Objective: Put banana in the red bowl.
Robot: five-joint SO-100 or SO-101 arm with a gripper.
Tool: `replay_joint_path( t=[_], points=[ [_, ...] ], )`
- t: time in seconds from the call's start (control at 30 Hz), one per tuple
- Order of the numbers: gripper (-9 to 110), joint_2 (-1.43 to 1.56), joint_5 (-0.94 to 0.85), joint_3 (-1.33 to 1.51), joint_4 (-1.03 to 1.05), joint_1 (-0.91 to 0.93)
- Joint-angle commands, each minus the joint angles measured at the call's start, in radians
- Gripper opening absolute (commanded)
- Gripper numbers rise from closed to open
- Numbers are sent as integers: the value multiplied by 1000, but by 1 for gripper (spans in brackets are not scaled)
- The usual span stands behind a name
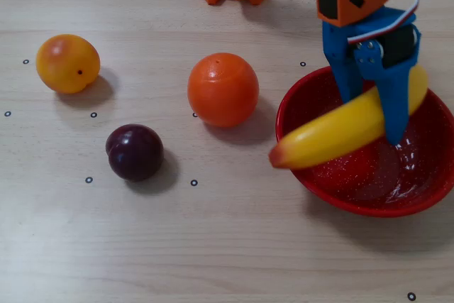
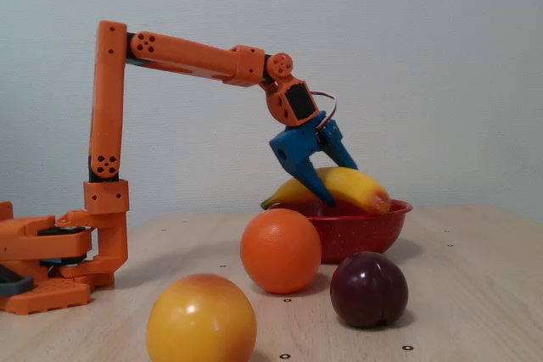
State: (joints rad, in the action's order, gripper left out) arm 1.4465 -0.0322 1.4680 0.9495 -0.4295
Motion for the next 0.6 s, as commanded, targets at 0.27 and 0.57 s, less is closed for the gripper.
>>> replay_joint_path(
  t=[0.27, 0.57],
  points=[
    [17, 49, -115, -118, -29, 26],
    [25, 48, -126, -120, 18, 37]
  ],
)
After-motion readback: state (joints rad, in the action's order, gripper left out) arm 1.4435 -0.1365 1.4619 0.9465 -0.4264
